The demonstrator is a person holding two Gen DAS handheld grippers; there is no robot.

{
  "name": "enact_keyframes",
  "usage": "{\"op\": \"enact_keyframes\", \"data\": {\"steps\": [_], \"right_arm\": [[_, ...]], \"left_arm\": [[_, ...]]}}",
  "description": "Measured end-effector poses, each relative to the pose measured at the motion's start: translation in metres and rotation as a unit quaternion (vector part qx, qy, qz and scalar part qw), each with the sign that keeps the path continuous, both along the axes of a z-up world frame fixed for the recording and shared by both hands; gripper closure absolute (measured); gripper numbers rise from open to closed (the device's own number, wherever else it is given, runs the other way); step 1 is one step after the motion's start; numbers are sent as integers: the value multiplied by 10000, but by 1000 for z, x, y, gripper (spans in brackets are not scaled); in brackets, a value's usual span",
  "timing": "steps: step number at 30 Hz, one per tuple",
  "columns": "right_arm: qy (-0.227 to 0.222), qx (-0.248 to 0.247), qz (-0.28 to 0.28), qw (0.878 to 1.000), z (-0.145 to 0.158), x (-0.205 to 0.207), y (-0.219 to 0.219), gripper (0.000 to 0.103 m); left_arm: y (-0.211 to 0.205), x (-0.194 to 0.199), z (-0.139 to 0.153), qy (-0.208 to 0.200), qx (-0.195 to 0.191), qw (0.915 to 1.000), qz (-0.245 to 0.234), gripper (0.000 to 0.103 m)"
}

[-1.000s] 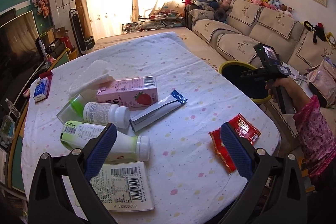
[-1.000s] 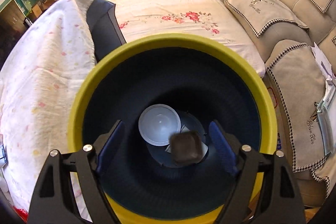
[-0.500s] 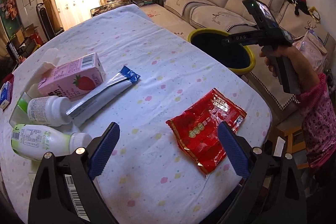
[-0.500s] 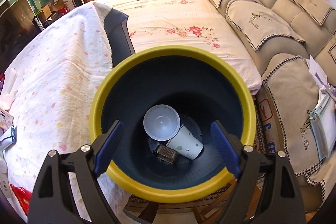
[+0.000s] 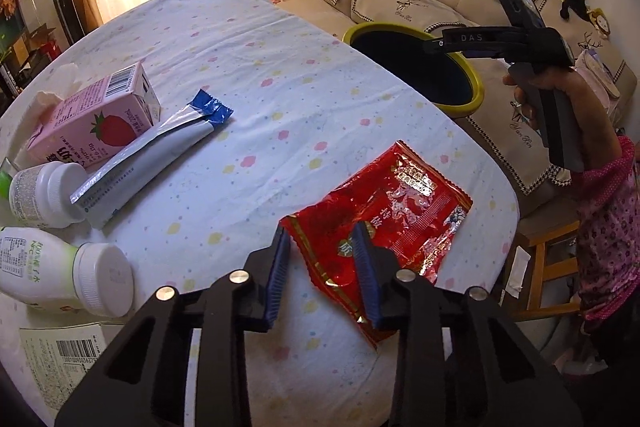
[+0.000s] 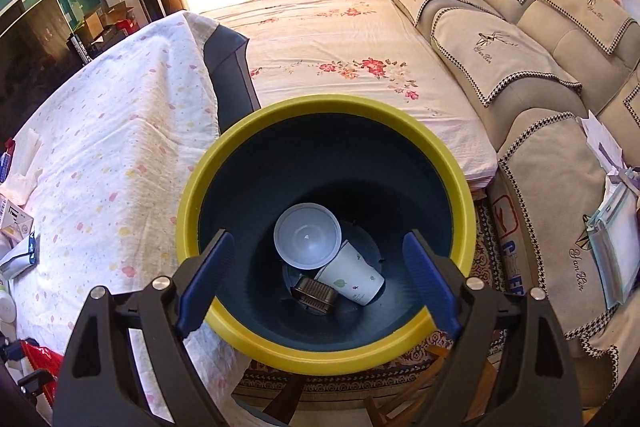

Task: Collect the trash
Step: 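Grasp the red snack wrapper with the left gripper, then carry the red wrapper over the yellow bin and open the left gripper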

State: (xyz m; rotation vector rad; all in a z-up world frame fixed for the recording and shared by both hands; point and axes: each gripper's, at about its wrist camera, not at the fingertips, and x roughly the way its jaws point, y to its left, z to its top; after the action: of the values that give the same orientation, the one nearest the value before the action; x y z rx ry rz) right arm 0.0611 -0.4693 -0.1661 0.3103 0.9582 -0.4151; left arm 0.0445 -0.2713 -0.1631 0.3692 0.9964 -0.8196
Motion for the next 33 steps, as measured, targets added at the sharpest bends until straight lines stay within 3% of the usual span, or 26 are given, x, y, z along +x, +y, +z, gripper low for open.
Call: {"op": "enact_keyframes", "data": {"steps": [9, 21, 33], "right_arm": [[-50, -34, 11, 10000, 2, -4, 1, 21], [-170, -129, -52, 9998, 12, -20, -1, 21], [-353, -239, -285, 9987, 22, -46, -16, 21]], "left_arm": [[1, -6, 12, -256, -121, 9996, -2, 97], [4, 7, 46, -673, -265, 9972, 166, 100], [-47, 34, 113, -1115, -583, 9920, -78, 100]]}}
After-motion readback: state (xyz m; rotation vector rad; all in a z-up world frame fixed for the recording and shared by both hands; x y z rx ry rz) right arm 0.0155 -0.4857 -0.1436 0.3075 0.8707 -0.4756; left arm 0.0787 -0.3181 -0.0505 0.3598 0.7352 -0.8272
